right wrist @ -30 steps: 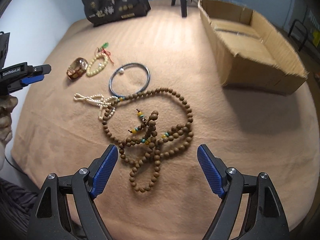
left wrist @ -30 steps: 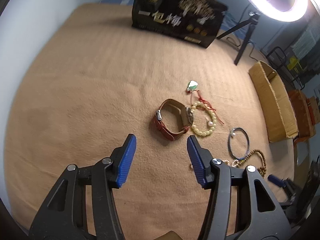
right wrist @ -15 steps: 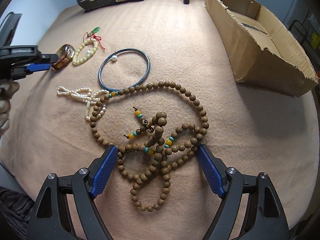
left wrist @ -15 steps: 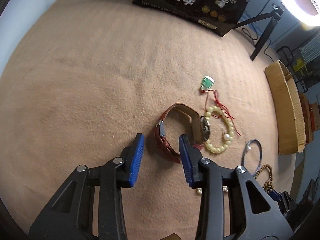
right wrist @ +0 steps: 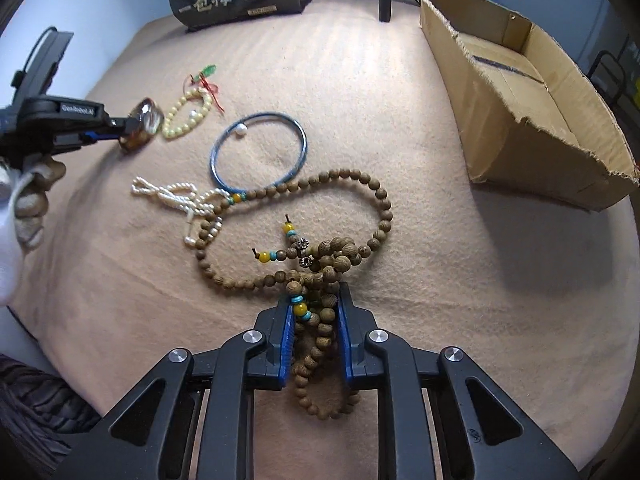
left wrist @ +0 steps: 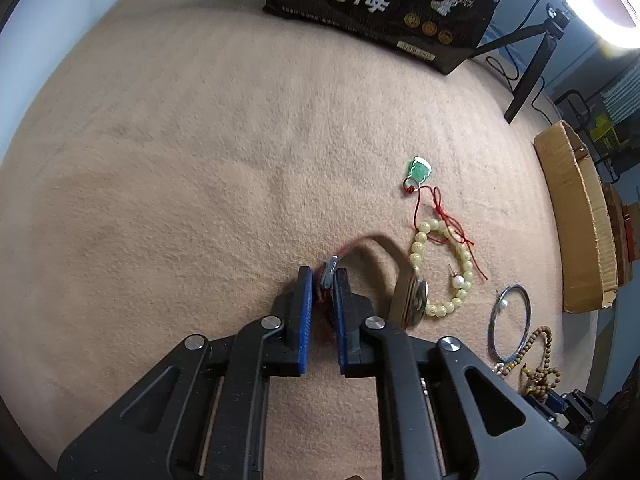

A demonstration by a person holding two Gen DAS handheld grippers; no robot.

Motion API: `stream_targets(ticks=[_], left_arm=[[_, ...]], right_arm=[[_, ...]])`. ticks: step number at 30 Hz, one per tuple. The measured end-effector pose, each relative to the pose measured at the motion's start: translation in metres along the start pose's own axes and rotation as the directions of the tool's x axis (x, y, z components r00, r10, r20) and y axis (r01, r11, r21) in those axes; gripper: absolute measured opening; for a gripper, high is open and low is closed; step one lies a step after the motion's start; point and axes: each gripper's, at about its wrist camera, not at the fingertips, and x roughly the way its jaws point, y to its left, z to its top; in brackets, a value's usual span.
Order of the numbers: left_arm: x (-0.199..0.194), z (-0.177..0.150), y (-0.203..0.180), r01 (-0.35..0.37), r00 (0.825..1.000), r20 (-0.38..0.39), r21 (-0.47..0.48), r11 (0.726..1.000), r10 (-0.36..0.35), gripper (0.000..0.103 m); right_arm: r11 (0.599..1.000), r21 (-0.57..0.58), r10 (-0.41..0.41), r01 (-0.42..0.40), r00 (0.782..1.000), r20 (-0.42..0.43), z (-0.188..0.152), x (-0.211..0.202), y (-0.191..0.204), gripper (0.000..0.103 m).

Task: Organize jewelry
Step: 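Grasp the red-strap watch with the left tool while the right tool grasps the wooden beads, then carry watch and beads into the cardboard box and open both tools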

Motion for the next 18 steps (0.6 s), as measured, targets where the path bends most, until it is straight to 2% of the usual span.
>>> stream_targets(ticks=[4, 9, 18], left_arm=[[-0.014, 0.000, -0.002, 0.000, 0.999, 0.042, 0.007, 1.000, 0.000, 0.008], [-0.036, 0.000, -0.008, 0.021, 0.995, 0.099, 0.007, 1.000, -0.022, 0.008], [-0.080, -0.006, -0.026, 0.081, 0.979, 0.185, 0.038, 0.996, -0.087, 0.008]], right_arm=[[1.000, -0.013, 0.015, -0.015, 0.997, 0.075, 0.011, -0.017, -0.002, 0.017], [0.999, -0.012, 0.046, -0.045, 0.983, 0.177, 0.019, -0.047, 0.000, 0.017], [0.997, -0.016, 0.078, -0.077, 0.938, 0.338, 0.028, -0.094, -0.011, 0.017]])
